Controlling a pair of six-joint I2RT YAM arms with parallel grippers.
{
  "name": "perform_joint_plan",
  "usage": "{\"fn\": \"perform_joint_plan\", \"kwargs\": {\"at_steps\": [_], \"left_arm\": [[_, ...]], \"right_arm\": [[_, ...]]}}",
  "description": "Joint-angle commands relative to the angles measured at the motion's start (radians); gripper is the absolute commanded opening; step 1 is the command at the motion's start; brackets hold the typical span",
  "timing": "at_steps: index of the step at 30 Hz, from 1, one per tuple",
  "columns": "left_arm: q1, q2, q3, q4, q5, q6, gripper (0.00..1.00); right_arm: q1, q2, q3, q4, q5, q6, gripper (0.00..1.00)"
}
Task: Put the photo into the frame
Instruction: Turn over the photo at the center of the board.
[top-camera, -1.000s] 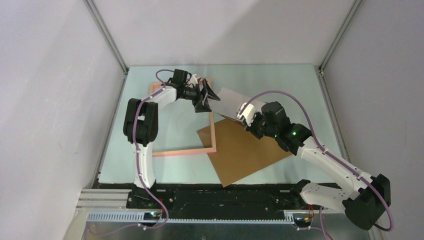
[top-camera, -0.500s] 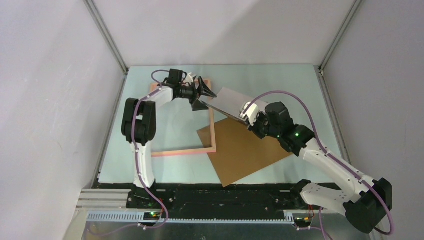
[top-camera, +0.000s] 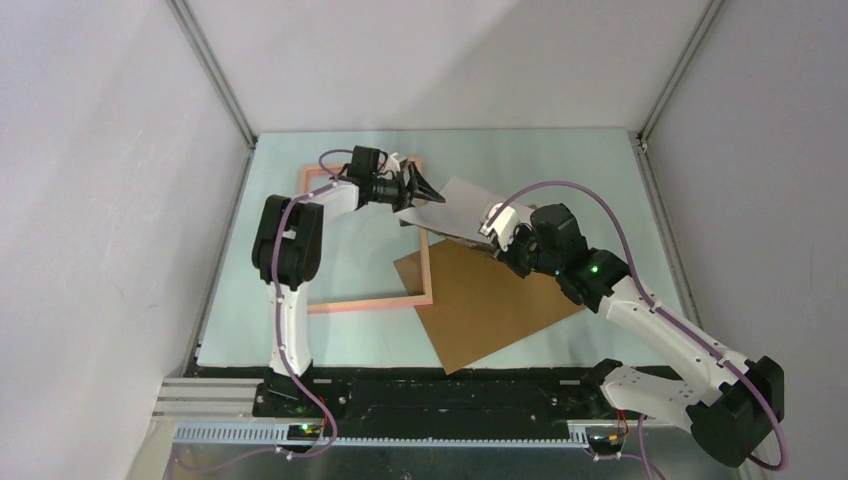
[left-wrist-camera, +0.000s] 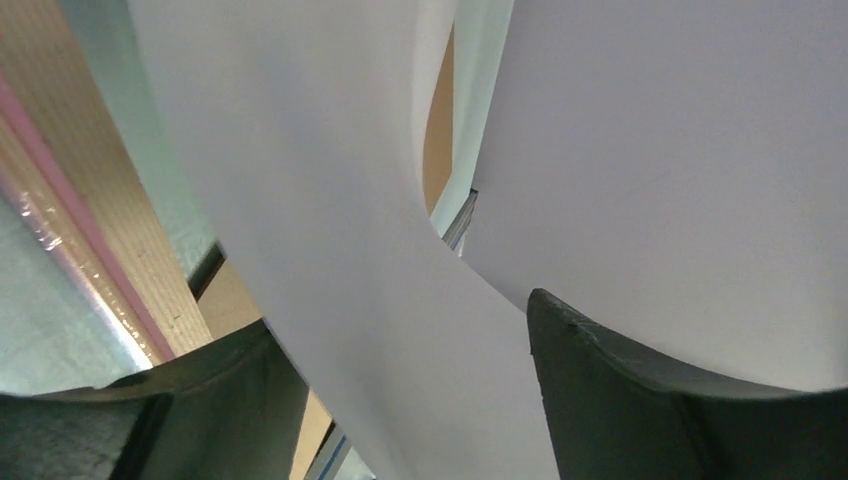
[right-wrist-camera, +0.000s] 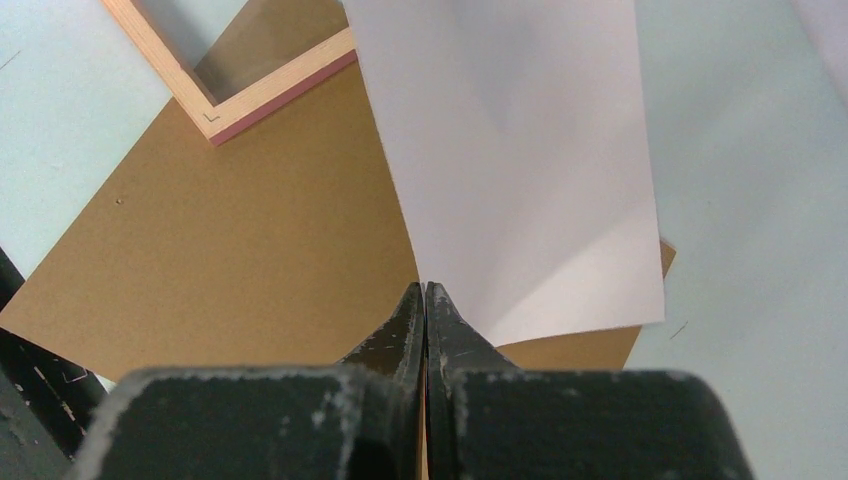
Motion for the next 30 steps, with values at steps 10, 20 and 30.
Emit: {"fn": "perform_joint_plan", "kwargs": {"at_steps": [10,20,30], "left_arm": [[-0.011,-0.05,-0.096,0.227,0.074,-0.142,0.48],[0.028,-0.104,-0.112,0.141,0.036,-0.047,0.32],[0.038,-0.125,-0.102,0.055,-0.012,0.049,0.0]], "right_arm": [[-0.018,-0.011,0.033,0.033,-0.016,0.008,0.0],[-0.033,-0.034,0.01,0.008,0.007,-0.009,0.27],[-0.033,-0.035,0.008,-0.038,-0.053,0.024,0.67]]}}
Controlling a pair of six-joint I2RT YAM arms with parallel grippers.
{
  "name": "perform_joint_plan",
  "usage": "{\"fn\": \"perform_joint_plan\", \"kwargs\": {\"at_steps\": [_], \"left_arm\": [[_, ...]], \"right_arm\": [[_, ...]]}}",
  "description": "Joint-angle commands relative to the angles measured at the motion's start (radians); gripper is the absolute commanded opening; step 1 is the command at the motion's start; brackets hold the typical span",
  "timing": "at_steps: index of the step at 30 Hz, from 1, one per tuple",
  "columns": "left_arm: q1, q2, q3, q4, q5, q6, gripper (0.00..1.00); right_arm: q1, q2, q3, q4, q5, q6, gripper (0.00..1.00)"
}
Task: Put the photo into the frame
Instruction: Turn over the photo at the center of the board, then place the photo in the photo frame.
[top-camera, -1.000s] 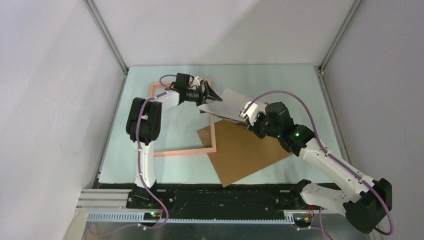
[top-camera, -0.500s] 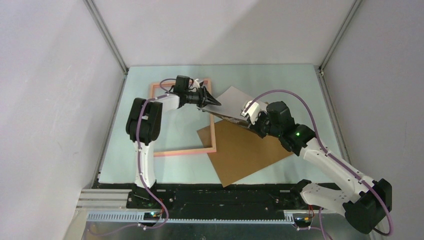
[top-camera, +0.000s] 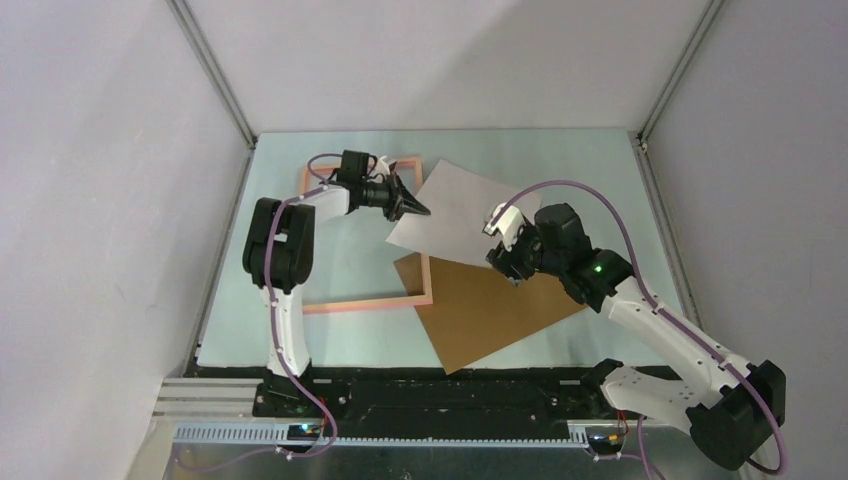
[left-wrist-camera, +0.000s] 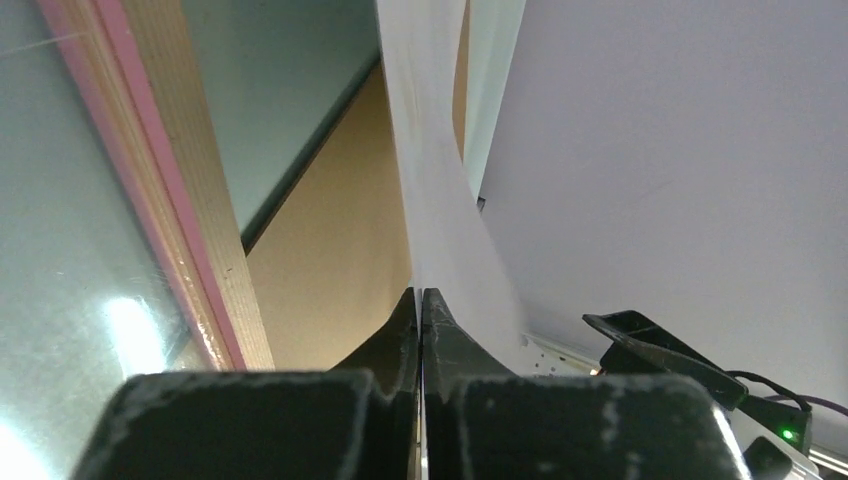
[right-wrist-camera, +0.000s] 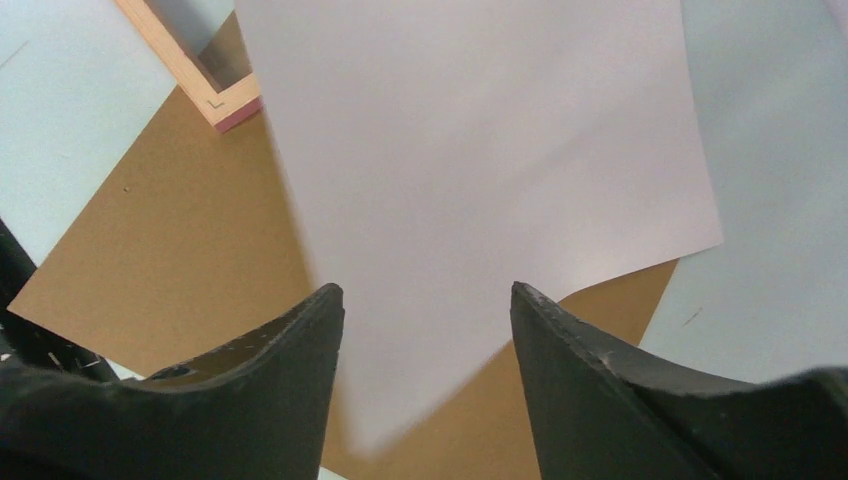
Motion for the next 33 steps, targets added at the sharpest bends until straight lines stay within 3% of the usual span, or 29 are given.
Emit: {"fn": "perform_joint_plan", "kwargs": {"at_steps": [1,7,14,18,27,33], "left_arm": [[0.001,-0.072,0.012,-0.033,-0.018,0.066,0.0],[0.015,-0.103,0.007,-0.07,-0.053,0.128,0.0],[0.052,-0.195,-0.028,-0.086,-0.079,0.215,0.0],[0.096,-0.333,-0.115,-0.084,-0.129,0.288,0.0],[0.321,-0.622,-0.429,-0.05,-0.206,0.37,0.0],[0.496,-0.668,-0.525,-0.056,-0.229,0.437,0.0]], "right_arm": [[-0.006,-0.026,0.008,-0.015,-0.039,0.017,0.7],[-0.023,-0.052,0.009,-0.048,-0.082,0.023,0.88],[-0.058,-0.061,0.008,0.006,-0.024,0.044,0.91],[-0.064,-0.037,0.007,0.024,-0.013,0.044,0.9],[-0.071,0.022,-0.016,0.065,-0.042,0.067,0.89],[-0.067,0.081,-0.016,0.11,-0.063,0.068,0.88]]}}
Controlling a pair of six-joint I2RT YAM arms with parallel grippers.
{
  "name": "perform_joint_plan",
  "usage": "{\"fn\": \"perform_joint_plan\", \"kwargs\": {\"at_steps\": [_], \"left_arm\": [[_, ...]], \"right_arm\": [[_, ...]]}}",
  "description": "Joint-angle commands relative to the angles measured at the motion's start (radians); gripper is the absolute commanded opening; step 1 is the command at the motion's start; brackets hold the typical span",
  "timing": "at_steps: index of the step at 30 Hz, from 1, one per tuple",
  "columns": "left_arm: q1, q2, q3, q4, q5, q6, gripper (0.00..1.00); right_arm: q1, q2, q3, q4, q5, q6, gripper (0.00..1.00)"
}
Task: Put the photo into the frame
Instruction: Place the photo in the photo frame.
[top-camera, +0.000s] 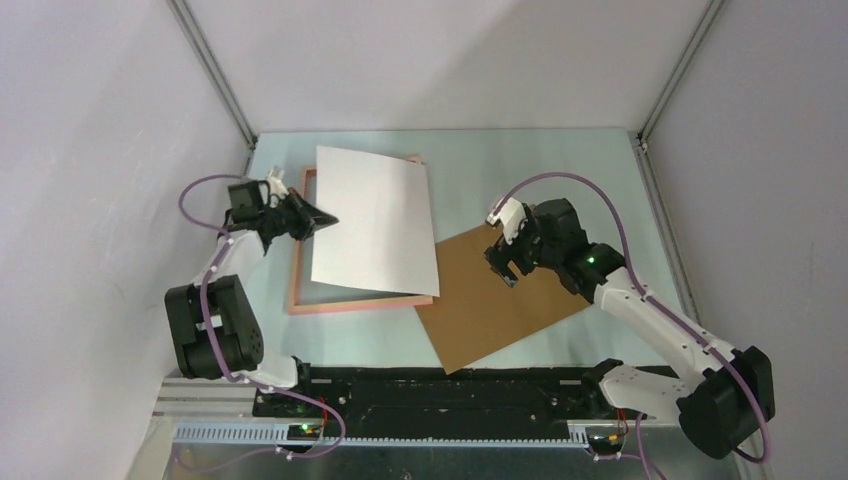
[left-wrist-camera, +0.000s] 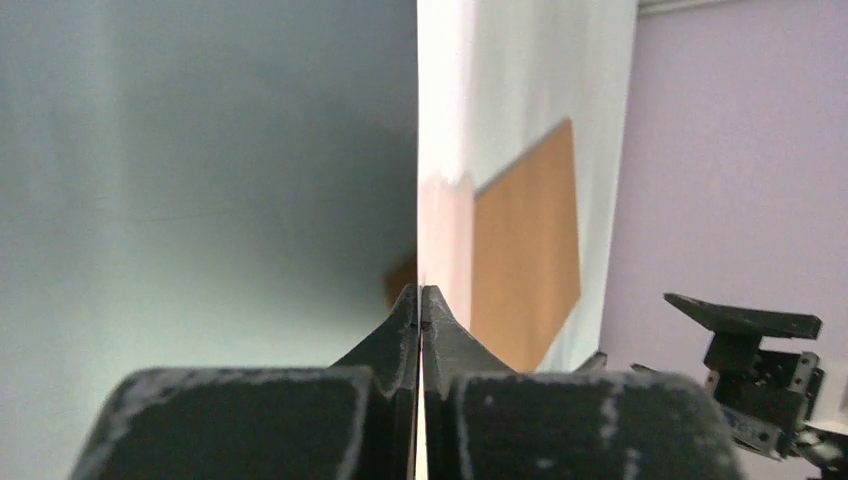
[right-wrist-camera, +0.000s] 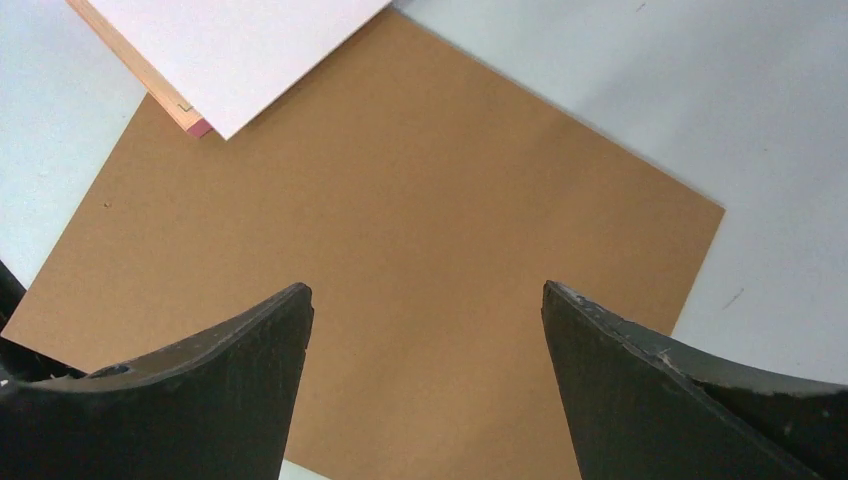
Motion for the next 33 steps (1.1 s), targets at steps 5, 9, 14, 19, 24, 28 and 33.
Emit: {"fn": "perform_joint_plan", "kwargs": {"at_steps": [5,9,14,19,24,28,33], "left_arm": [[0.125,-0.022,-0.057,-0.004,-0.073,0.151,0.0],[0.128,-0.001,-0.038,-0.035,-0.109,0.205,0.0],[0.129,0.049,0.006,-0.086,-0.123,0.268,0.0],[0.126,0.128,0.081,-0.138,-0.126,0.327,0.0],[0.109,0.179,0.152,-0.21,-0.147,0.407,0.0],[0.104,0.198,0.167,-0.22,-0.163,0.41,0.0],[0.089,0.22,0.176,-0.22,-0.156,0.383,0.0]], "right_arm": [[0.007,0.068,0.0,0.107,-0.033,0.014,0.88],[0.01,0.086,0.001,0.108,-0.036,0.015,0.88],[0.008,0.097,0.0,0.107,-0.042,0.021,0.88],[0.006,0.104,0.0,0.105,-0.043,0.017,0.88],[0.006,0.112,0.0,0.105,-0.043,0.017,0.88],[0.005,0.114,0.001,0.103,-0.04,0.016,0.88],[0.004,0.121,0.0,0.105,-0.04,0.017,0.87]]}}
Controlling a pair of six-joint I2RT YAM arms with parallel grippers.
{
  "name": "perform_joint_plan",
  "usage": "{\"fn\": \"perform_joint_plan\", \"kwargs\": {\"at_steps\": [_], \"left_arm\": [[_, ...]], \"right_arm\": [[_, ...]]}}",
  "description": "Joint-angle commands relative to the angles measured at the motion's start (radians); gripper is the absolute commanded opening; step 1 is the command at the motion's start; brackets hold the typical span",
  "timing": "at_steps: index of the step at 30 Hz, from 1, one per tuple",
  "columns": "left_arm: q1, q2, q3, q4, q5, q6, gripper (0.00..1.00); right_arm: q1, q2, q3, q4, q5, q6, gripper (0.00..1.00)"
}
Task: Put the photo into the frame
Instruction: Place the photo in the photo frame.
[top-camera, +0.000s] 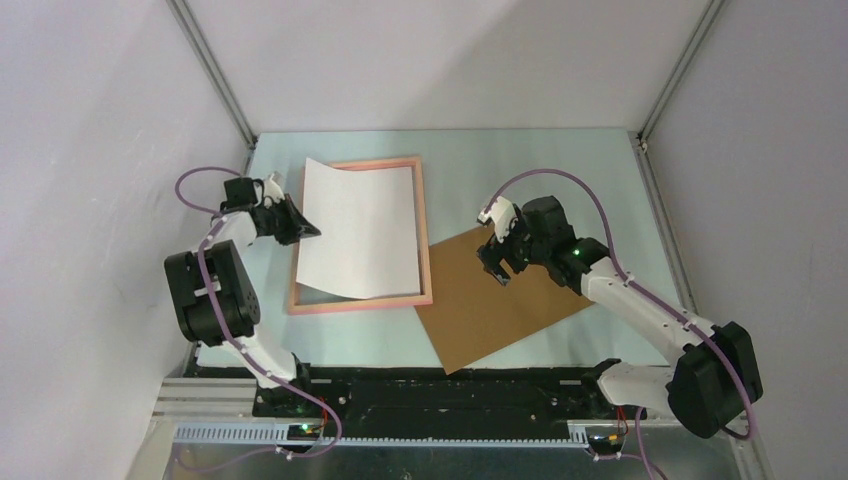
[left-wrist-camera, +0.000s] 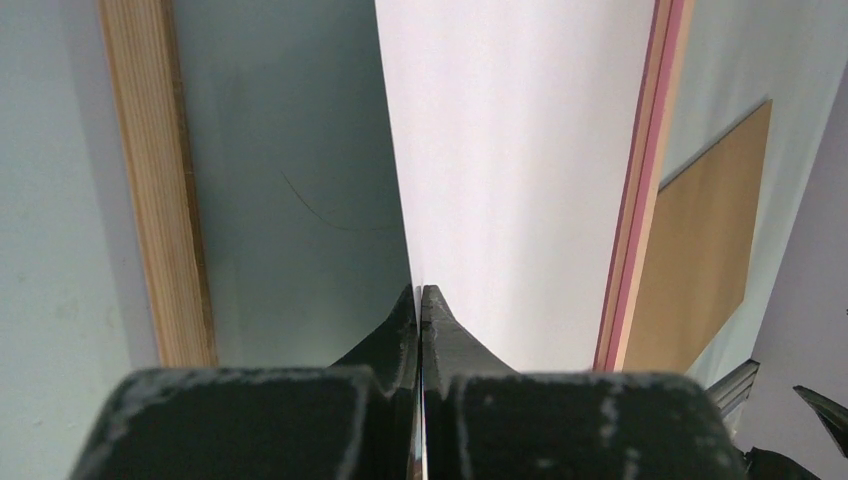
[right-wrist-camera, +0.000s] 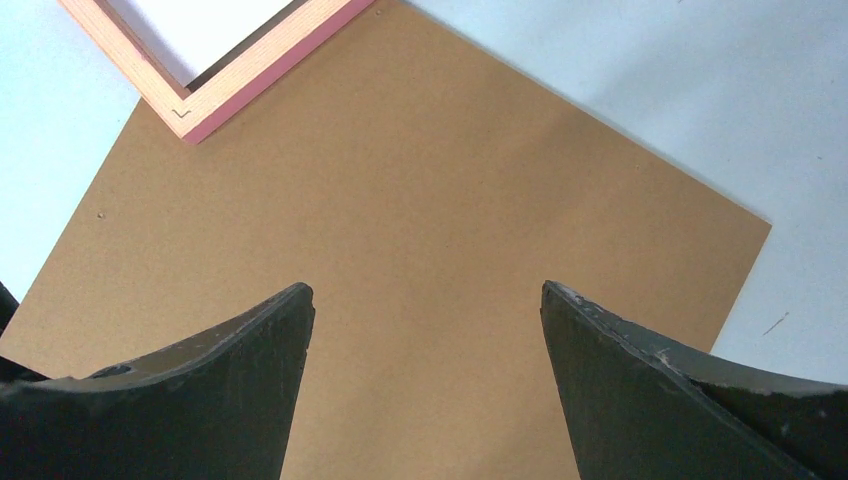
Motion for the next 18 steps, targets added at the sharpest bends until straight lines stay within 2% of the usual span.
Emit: {"fn": "perform_joint_plan", "kwargs": {"at_steps": [1,18], "left_arm": [[-0.021,0.028,0.044,-0.01,-0.003,0.017,0.0],[-0.046,0.015,0.041,0.019,-0.113,-0.022,0.0]], "right_arm": [[0.001,0.006,0.0,0.04,-0.009,0.006,0.87],[-0.015,-0.006,-0.007,0.035,-0.016,0.007,0.87]]}}
